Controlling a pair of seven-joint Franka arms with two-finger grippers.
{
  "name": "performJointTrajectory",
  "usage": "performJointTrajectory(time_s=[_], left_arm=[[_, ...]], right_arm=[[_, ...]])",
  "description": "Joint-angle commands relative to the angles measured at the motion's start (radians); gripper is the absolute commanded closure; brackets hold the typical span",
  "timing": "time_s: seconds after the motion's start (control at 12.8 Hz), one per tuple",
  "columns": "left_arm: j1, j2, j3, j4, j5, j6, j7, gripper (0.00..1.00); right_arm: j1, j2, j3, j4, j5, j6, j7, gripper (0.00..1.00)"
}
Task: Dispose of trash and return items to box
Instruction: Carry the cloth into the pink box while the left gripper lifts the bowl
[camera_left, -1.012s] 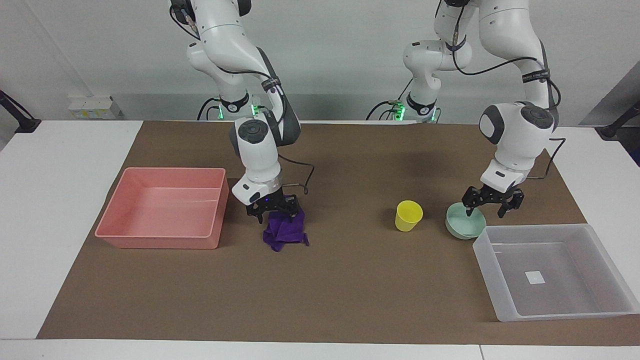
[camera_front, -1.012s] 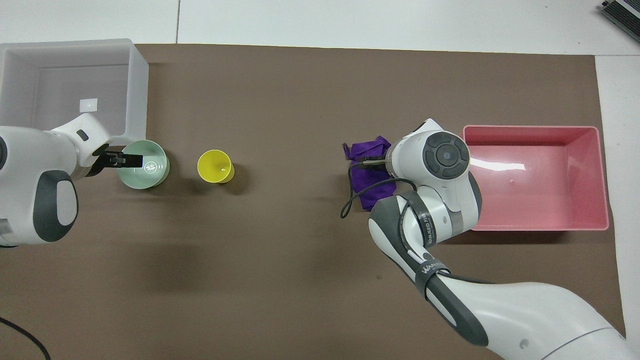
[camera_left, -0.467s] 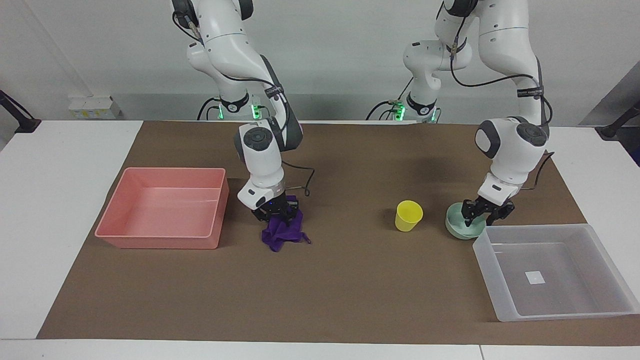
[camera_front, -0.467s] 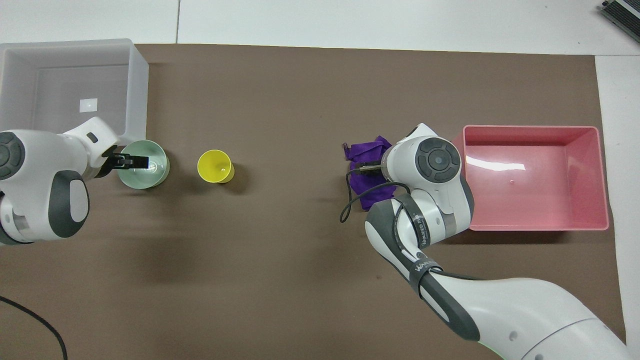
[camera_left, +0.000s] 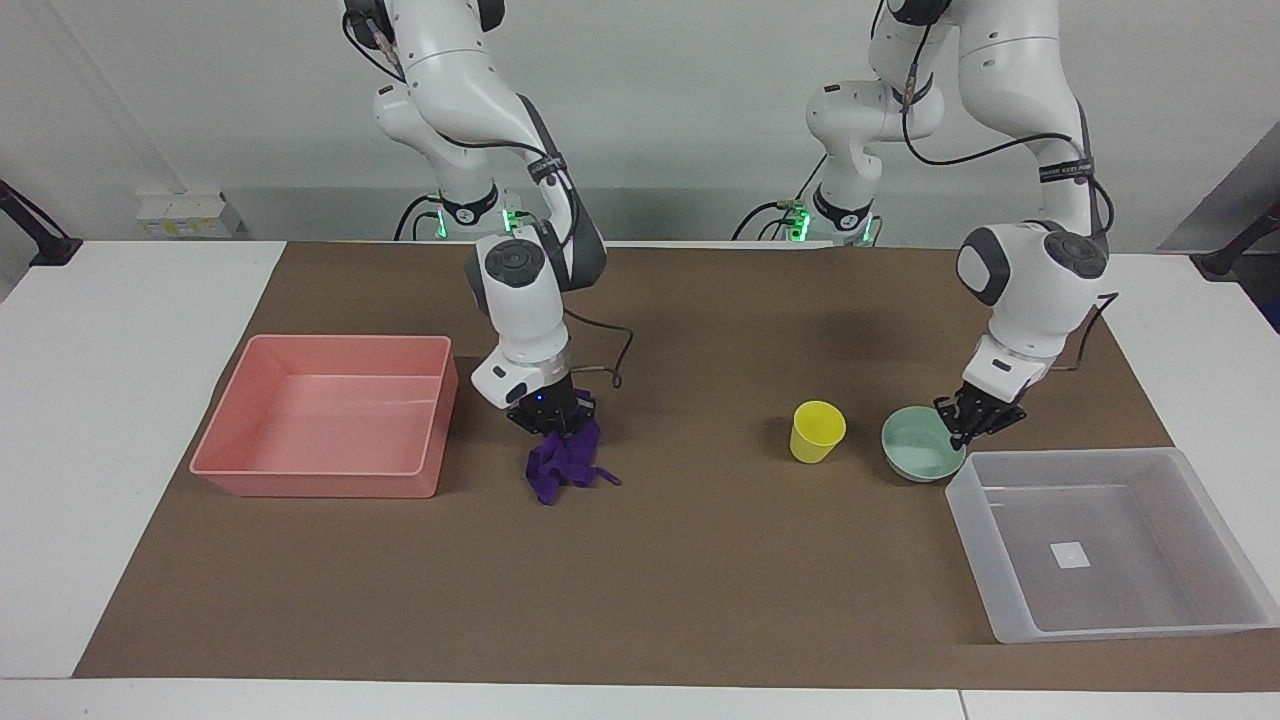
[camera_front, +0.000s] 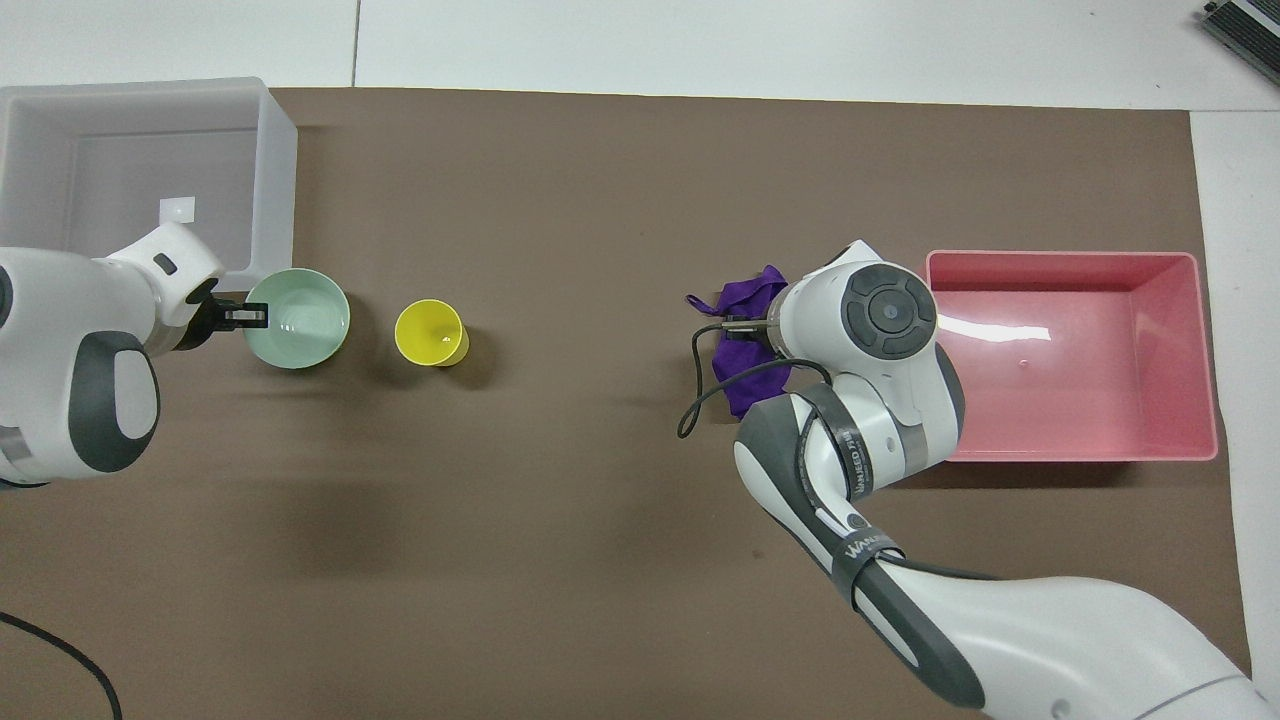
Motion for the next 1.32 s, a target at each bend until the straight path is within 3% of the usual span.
performJointTrajectory(time_s=[0.0, 0.23, 0.39, 0.54, 1.01, 1.25], left_arm=[[0.007, -0.046, -0.001, 0.06, -0.007, -0.124, 0.006, 1.0], [0.006, 0.004, -0.001, 0.22, -0.009, -0.203, -0.001, 1.0], [0.01, 0.043, 0.007, 0.296, -0.02, -0.198, -0.001, 1.0], [0.007, 0.127, 0.059, 0.445, -0.061, -0.213, -0.001, 1.0], [0.058, 0.467, 0.111, 0.901, -0.064, -0.293, 0.006, 1.0], [0.101, 0.537, 0.116, 0.943, -0.063, -0.243, 0.06, 1.0]], right_arm=[[-0.017, -0.118, 0.012, 0.017, 0.009, -0.122, 0.053, 1.0], [-0.029, -0.241, -0.002, 0.026, 0.009, -0.244, 0.052, 1.0], [-0.095, -0.311, -0.002, 0.026, 0.008, -0.304, 0.031, 1.0], [-0.181, -0.35, -0.003, 0.026, 0.008, -0.35, -0.082, 1.0], [-0.46, -0.327, -0.003, -0.023, 0.008, -0.269, -0.489, 1.0], [-0.521, -0.257, -0.003, -0.071, 0.008, -0.195, -0.552, 1.0]])
